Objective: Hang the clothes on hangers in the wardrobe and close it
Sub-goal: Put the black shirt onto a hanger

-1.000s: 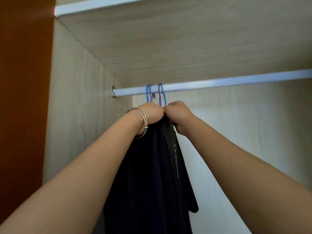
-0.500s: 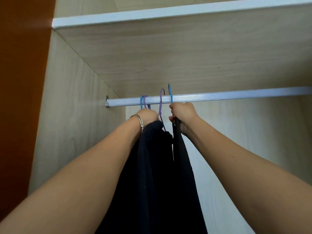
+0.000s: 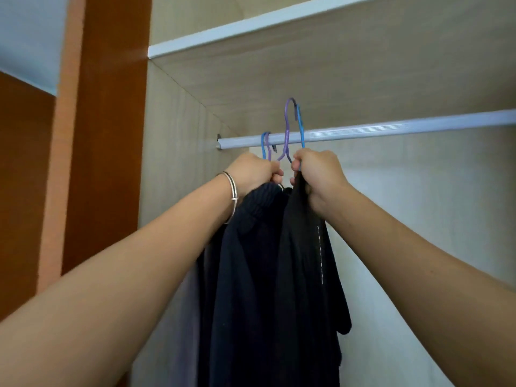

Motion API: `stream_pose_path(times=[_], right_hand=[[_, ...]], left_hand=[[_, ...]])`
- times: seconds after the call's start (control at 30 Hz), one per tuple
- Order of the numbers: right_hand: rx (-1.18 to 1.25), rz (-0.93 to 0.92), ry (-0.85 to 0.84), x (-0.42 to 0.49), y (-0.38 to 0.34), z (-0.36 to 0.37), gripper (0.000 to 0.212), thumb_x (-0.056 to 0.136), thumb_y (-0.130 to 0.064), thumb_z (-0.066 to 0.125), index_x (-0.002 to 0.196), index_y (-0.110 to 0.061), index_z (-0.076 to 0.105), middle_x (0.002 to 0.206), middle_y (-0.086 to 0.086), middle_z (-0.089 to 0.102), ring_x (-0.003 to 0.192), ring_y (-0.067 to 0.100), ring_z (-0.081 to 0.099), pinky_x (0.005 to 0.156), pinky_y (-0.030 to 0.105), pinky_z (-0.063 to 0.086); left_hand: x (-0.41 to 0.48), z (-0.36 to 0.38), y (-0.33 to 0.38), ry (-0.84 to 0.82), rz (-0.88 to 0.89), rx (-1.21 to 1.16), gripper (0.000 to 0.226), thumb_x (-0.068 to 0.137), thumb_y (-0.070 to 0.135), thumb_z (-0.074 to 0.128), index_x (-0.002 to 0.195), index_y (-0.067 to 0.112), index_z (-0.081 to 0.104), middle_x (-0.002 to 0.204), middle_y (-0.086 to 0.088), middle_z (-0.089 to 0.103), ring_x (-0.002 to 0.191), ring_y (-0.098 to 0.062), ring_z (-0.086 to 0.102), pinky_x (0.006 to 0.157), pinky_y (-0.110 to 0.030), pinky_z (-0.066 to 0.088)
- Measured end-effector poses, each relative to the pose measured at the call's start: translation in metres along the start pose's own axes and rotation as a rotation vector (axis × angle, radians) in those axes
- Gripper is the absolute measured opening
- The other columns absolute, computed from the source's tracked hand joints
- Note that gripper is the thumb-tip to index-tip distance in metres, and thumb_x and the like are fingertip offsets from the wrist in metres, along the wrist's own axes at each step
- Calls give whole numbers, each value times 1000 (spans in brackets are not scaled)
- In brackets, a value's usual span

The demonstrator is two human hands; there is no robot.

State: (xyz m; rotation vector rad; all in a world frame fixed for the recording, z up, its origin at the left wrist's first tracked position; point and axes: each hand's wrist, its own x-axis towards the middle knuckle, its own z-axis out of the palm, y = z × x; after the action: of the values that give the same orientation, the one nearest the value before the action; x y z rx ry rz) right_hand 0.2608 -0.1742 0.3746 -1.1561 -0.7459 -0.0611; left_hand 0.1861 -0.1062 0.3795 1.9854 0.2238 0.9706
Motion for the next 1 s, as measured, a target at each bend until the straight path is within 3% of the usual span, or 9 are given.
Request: stream_pose_path(times=[0.13, 0.3, 0.37, 0.43, 0.5, 0.57, 0.67, 0.77, 1.0], right_hand=[[48, 164, -251, -55, 29, -13, 28, 88, -10, 49, 61, -14, 56, 52, -4, 57, 51, 10, 39, 52, 20, 36], [159, 426, -556, -134, 66, -28, 23, 88, -13, 56, 65, -17, 61, 59, -7, 66, 58, 8, 45, 51, 18, 35], [268, 546, -693, -168, 74, -23, 22, 88, -13, 57, 67, -15, 61, 59, -4, 65, 51, 8, 44, 41, 15, 32], [352, 626, -809, -197, 79, -13, 19, 89, -13, 56, 71, -11, 59, 56, -3, 63, 47, 8, 44, 34, 13, 29], [377, 677, -902, -222, 80, 3, 18, 89, -15, 57, 72, -10, 60, 51, -6, 62, 45, 6, 45, 33, 12, 29], [375, 705, -983, -243, 80, 23, 16, 88, -19, 60, 75, -11, 65, 55, -5, 63, 44, 4, 46, 35, 11, 31], [398, 711, -1099, -271, 82, 56, 10, 85, -21, 63, 80, -13, 67, 71, -1, 67, 47, 5, 47, 37, 13, 34], [382, 671, -1212, -297, 82, 90, 12, 88, -19, 60, 84, -13, 70, 76, 1, 70, 49, 6, 48, 40, 14, 35], [176, 284, -1467, -353, 70, 165, 12, 86, -21, 62, 88, -16, 72, 69, -6, 69, 52, 4, 52, 47, 16, 40]], left_hand=[[-65, 5, -26, 33, -150, -210, 33, 97, 7, 40, 66, 4, 52, 26, 2, 50, 23, -1, 44, 31, -10, 38], [-163, -5, -63, 90, -288, -81, 30, 95, 16, 45, 72, 7, 62, 42, 3, 62, 34, 0, 50, 37, -10, 38], [-201, -18, -74, 110, -344, 2, 28, 89, 26, 55, 75, 5, 66, 64, -9, 66, 54, -14, 56, 57, -21, 44], [-236, -32, -78, 111, -395, 100, 38, 75, 43, 68, 74, 5, 68, 79, -18, 60, 70, -26, 50, 71, -35, 38], [-266, -50, -76, 147, -462, 151, 46, 58, 54, 76, 71, 10, 69, 78, -14, 57, 74, -25, 47, 73, -38, 34], [-289, -71, -73, 192, -532, 198, 36, 58, 46, 76, 70, 13, 68, 68, -5, 58, 67, -21, 49, 67, -30, 39], [-322, -107, -69, 234, -597, 338, 16, 72, 29, 72, 77, 15, 68, 46, 8, 52, 45, -3, 42, 51, -14, 34], [-357, -143, -68, 287, -617, 444, 12, 77, 26, 69, 81, 16, 67, 41, 10, 45, 38, -2, 34, 42, -11, 27], [-440, -228, -71, 387, -742, 577, 15, 77, 29, 69, 68, 22, 61, 54, 2, 49, 51, -9, 40, 56, -21, 31]])
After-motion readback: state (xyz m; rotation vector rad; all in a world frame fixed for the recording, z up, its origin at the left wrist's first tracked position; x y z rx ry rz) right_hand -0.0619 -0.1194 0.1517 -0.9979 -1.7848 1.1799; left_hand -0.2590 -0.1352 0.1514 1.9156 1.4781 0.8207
